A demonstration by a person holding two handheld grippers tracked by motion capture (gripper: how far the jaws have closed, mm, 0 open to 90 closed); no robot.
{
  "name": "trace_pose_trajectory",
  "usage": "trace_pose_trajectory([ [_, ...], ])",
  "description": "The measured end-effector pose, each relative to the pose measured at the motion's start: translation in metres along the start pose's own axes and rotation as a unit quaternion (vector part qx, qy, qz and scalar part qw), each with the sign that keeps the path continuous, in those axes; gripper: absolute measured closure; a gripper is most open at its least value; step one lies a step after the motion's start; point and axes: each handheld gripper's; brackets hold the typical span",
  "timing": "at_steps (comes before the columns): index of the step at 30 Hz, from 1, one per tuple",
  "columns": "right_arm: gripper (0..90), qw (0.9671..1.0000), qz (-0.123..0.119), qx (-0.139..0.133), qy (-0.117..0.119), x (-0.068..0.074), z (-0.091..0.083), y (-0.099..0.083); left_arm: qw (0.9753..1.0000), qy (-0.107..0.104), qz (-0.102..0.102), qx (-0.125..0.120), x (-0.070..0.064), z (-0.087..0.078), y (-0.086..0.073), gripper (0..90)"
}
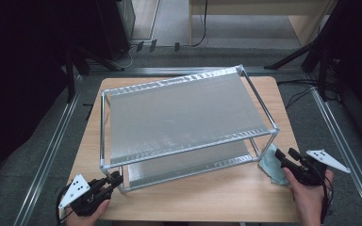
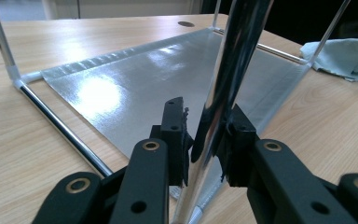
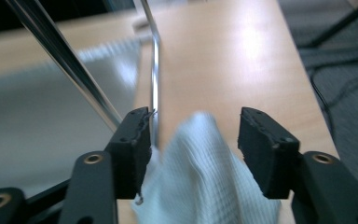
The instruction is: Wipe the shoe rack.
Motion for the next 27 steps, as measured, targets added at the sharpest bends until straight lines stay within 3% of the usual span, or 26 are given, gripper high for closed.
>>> trace_pose_trajectory([
  [2,39.2,0.9988,-0.023,0.041,0.011,0.003,0.010,-0.005,1.0000,0.001,0.000,0.000,0.000,0.000,0.000,75.4],
  [5,45.4,0.9940,-0.043,0.100,-0.010,0.008,0.022,-0.013,1.0000,0.001,0.000,0.001,-0.001,0.000,-0.001,76.1],
  [9,70.9,0.9916,-0.049,0.118,-0.019,0.010,0.026,-0.018,1.0000,0.005,0.001,0.000,-0.002,0.000,-0.001,77.0],
  [11,80.6,0.9923,-0.043,0.115,-0.019,0.009,0.025,-0.017,1.0000,0.006,0.001,0.000,-0.002,0.000,-0.001,77.3],
  [13,82.0,0.9945,-0.033,0.098,-0.011,0.011,0.021,-0.014,1.0000,0.007,0.004,0.000,-0.002,0.000,-0.001,77.7],
  [16,82.2,0.9981,-0.035,0.050,0.006,0.018,0.011,-0.002,1.0000,0.008,0.006,0.001,-0.003,0.001,-0.001,78.0],
  [19,82.1,0.9991,-0.042,-0.006,-0.003,0.026,-0.008,0.020,0.9999,0.006,0.009,0.002,-0.004,0.001,-0.001,78.3],
  [21,82.1,0.9975,-0.042,-0.055,-0.015,0.034,-0.025,0.034,0.9999,0.005,0.012,0.003,-0.004,0.002,-0.001,78.4],
  [24,81.9,0.9910,-0.067,-0.113,-0.026,0.047,-0.047,0.048,0.9999,0.000,0.015,0.005,-0.004,0.003,0.000,78.6],
  [26,81.9,0.9881,-0.085,-0.125,-0.029,0.056,-0.051,0.050,0.9999,-0.002,0.016,0.005,-0.003,0.003,0.000,78.7],
  [27,81.8,0.9882,-0.094,-0.117,-0.028,0.059,-0.048,0.048,0.9999,-0.002,0.016,0.005,-0.003,0.003,0.000,78.7],
])
Point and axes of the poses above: each handheld gripper's, and its own axes: z roughly forward along the jaws, y roughly out of its top, x roughly to its left, and after that the axes turned 15 degrees about -z, right-handed
